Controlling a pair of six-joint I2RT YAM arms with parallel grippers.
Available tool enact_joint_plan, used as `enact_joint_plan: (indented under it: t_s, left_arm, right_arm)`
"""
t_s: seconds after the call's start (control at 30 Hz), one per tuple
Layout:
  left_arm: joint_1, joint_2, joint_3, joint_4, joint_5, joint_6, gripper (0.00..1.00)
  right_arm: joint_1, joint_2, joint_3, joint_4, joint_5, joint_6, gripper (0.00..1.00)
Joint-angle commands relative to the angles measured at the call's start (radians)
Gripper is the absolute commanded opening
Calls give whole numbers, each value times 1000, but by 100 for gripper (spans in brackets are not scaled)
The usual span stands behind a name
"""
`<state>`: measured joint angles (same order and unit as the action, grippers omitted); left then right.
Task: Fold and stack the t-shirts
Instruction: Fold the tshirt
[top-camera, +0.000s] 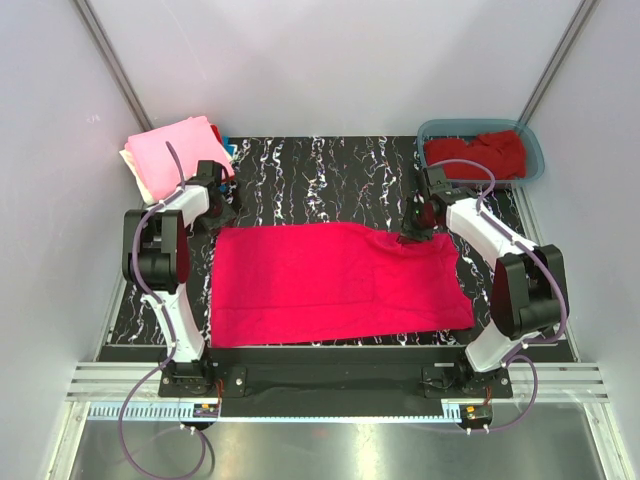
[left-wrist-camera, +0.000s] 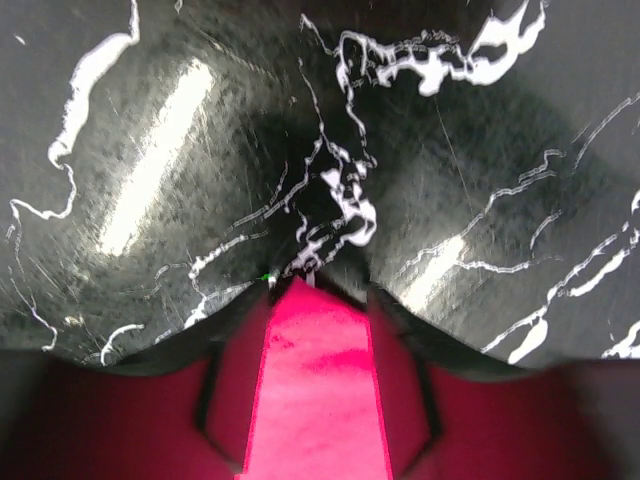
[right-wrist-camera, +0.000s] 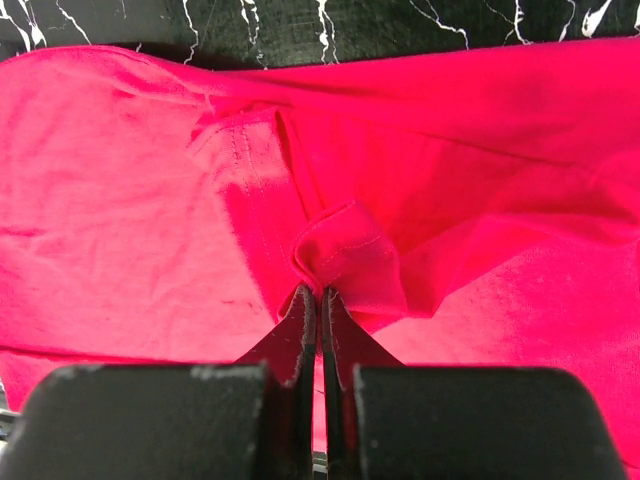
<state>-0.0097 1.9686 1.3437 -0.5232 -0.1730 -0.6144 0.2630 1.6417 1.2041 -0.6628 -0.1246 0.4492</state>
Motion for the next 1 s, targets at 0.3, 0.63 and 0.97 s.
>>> enact_joint_plan:
  t_s: [0.3, 0.63, 0.97]
  left_arm:
    - [-10, 24, 5, 39, -20, -4, 3]
    - [-18, -105, -12, -14, -49, 22, 0]
    - [-21, -310, -165, -14, -111, 53, 0]
  right_arm:
    - [7, -60, 12, 20, 0, -3, 0]
    - [5, -32, 126, -78, 137, -46, 0]
    - [4, -152, 46, -132, 266, -1, 0]
